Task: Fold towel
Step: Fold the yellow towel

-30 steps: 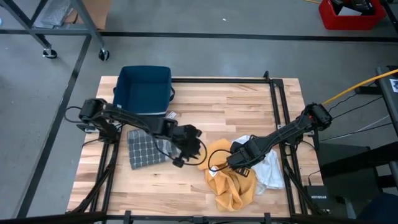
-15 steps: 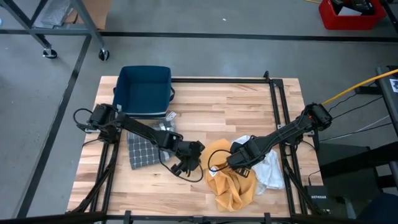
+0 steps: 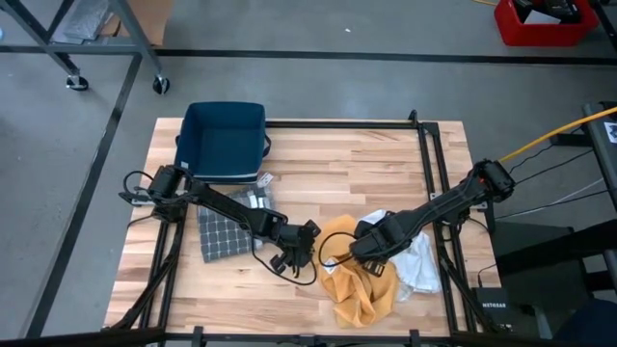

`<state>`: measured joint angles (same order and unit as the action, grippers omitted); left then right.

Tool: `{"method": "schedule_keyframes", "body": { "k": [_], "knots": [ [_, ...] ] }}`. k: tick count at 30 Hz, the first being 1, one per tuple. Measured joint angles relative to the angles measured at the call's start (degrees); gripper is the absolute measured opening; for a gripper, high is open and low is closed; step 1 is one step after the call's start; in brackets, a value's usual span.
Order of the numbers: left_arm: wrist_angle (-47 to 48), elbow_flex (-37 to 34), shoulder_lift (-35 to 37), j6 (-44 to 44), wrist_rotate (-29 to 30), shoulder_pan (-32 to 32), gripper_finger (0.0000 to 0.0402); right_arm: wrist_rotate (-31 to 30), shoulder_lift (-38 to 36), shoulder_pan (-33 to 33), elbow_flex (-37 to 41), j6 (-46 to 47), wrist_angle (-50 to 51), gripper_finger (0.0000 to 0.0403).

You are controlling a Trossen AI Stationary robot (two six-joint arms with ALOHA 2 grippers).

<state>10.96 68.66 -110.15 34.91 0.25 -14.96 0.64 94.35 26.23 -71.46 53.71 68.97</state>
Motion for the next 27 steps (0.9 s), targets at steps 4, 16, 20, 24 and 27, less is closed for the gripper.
{"method": "schedule_keyframes", "body": {
  "k": [4, 16, 20, 24, 27],
  "knots": [
    [0.03, 0.0, 0.0, -0.27, 2.56, 0.0, 0.0128, -0.51, 0.0, 0.01, -1.72, -0.09, 0.0, 0.0166],
    [6.33, 0.0, 4.29, -1.21, 10.72, -0.33, 0.0006, -1.11, 0.0, 0.01, -2.34, 2.39, 3.39, 0.0166],
    [11.79, 0.0, 9.73, -4.2, 10.78, -1.33, 0.0005, -1.39, 0.0, 0.01, -2.34, 6.79, 8.69, 0.0166],
    [14.72, 0.0, 17.1, -6.44, 10.89, -2.55, 0.0003, -1.59, 0.0, 0.01, -2.34, 9.23, 13.22, 0.0166],
    [14.74, 0.0, 22.83, -8.18, 11.67, -2.97, 0.0002, -1.57, 0.0, 0.01, -2.34, 9.39, 13.79, 0.0166]
  ]
}}
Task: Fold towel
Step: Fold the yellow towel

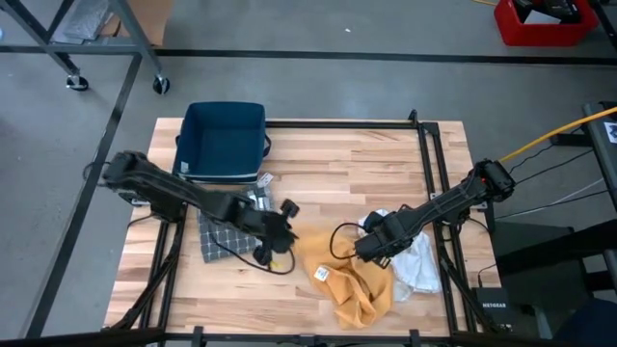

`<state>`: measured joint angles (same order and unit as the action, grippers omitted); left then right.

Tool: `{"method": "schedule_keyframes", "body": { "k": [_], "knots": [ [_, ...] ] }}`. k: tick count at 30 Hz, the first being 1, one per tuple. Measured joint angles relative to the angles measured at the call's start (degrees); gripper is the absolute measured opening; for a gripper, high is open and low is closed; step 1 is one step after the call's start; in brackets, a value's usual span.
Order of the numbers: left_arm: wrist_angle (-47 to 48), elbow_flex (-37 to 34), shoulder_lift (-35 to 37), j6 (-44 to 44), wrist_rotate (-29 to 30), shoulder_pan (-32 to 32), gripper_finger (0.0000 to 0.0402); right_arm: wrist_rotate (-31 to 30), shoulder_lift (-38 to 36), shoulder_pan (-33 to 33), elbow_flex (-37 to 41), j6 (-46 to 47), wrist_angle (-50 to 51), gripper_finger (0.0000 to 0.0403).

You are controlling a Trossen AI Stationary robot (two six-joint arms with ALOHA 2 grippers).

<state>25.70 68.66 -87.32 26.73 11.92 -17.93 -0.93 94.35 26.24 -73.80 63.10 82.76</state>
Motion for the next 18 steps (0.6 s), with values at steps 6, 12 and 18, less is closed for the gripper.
{"method": "schedule_keyframes", "body": {
  "k": [6, 12, 18],
  "knots": [
    [-1.35, 0.0, 11.32, -1.56, 5.91, 0.05, 0.0002, 1.47, 0.0, 0.0, 0.0, 0.1, -0.17, 0.0166],
    [2.58, 0.0, 21.05, -4.6, 5.52, -1.97, 0.0001, 1.96, 0.0, 0.0, 0.0, 0.1, -0.16, 0.0166],
    [4.86, 0.0, 29.91, -7.15, 5.9, -5.44, 0.0001, 1.57, 0.0, 0.0, 0.0, 0.08, -0.22, 0.0166]
  ]
}}
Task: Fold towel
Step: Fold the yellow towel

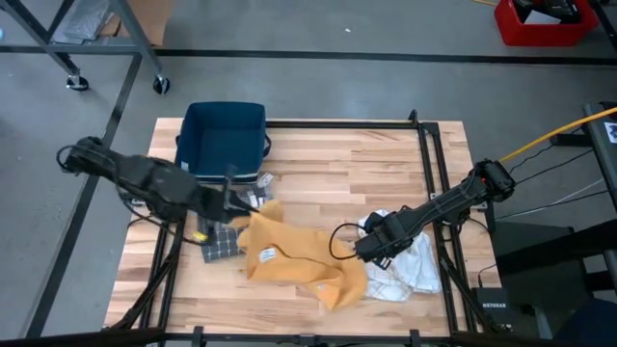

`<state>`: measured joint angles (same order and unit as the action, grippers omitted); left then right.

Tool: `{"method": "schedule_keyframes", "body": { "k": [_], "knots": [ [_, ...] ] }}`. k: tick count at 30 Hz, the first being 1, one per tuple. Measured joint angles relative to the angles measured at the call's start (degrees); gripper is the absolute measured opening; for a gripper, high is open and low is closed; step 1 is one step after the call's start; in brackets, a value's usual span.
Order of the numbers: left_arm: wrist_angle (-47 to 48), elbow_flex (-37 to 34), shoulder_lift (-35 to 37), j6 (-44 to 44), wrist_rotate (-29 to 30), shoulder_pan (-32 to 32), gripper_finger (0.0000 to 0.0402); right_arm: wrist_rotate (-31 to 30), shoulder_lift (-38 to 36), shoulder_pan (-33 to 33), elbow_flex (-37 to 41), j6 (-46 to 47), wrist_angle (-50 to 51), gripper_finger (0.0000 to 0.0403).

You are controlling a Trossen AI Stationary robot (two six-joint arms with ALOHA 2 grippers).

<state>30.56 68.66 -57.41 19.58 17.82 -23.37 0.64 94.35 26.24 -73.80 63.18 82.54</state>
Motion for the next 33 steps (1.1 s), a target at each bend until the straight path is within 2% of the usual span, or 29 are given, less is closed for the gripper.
{"method": "schedule_keyframes", "body": {
  "k": [5, 11, 18, 25, 33],
  "knots": [
    [-2.52, 0.0, 7.62, -0.85, 4.3, -1.22, 0.0, 0.0, 0.0, 0.0, 0.02, 0.0, 0.0, 0.0166],
    [-12.02, 0.0, 17.05, -1.17, 4.09, -1.3, 0.0, -0.02, 0.0, 0.0, 0.02, -0.04, -0.04, 0.0166],
    [-12.09, 0.09, 24.93, -6.66, 2.28, -1.28, 0.0, -0.04, 0.0, 0.0, 0.02, -0.4, -0.15, 0.0166],
    [-2.89, 0.02, 24.47, -17.37, -7.12, -1.3, 0.0, -0.04, 0.0, 0.0, 0.02, -0.44, -0.15, 0.0166],
    [6.14, -0.04, 17.72, -19.43, -7.88, -1.3, 0.0016, -0.04, 0.0, 0.0, 0.02, -0.45, -0.17, 0.0166]
  ]
}}
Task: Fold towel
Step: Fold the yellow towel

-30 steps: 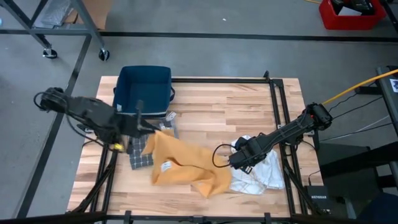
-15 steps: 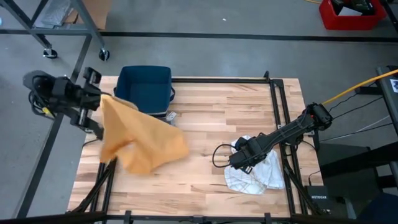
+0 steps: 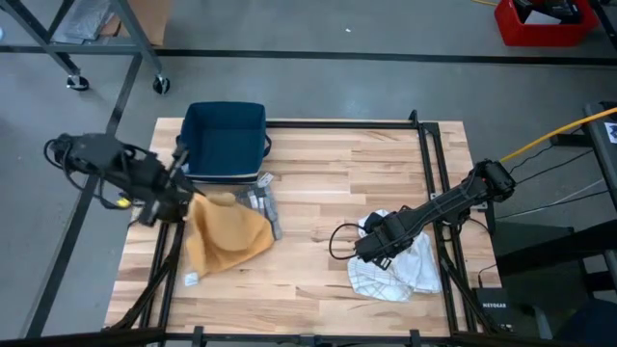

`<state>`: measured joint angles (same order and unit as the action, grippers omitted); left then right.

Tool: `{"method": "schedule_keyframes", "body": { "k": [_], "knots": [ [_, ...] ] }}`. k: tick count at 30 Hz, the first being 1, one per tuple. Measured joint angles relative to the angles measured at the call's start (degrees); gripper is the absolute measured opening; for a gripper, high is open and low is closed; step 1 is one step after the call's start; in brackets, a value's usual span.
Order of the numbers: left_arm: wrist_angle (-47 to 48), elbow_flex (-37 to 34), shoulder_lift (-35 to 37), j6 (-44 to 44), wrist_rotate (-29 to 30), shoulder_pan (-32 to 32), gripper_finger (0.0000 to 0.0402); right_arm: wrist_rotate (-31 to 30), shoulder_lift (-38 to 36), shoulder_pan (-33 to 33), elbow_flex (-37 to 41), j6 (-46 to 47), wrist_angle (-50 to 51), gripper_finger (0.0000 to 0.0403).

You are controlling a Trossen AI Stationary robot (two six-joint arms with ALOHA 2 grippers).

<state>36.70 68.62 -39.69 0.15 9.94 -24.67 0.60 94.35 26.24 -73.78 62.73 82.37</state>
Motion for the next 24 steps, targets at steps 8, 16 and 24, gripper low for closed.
{"method": "schedule_keyframes", "body": {
  "k": [8, 16, 24],
  "knots": [
    [2.25, 0.02, -5.49, 1.41, 12.17, 0.0, 0.0082, 0.0, 0.0, 0.0, 0.0, -0.01, -1.23, 0.0166],
    [3.25, 0.02, -7.88, -2.94, 13.24, 0.0, 0.0191, 0.02, 0.0, 0.0, 0.02, -0.05, -3.08, 0.0166],
    [20.34, 0.02, -8.06, -19.11, 5.28, 0.0, 0.0222, 0.01, 0.0, 0.0, 0.02, -0.05, -3.28, 0.0166]
  ]
}}
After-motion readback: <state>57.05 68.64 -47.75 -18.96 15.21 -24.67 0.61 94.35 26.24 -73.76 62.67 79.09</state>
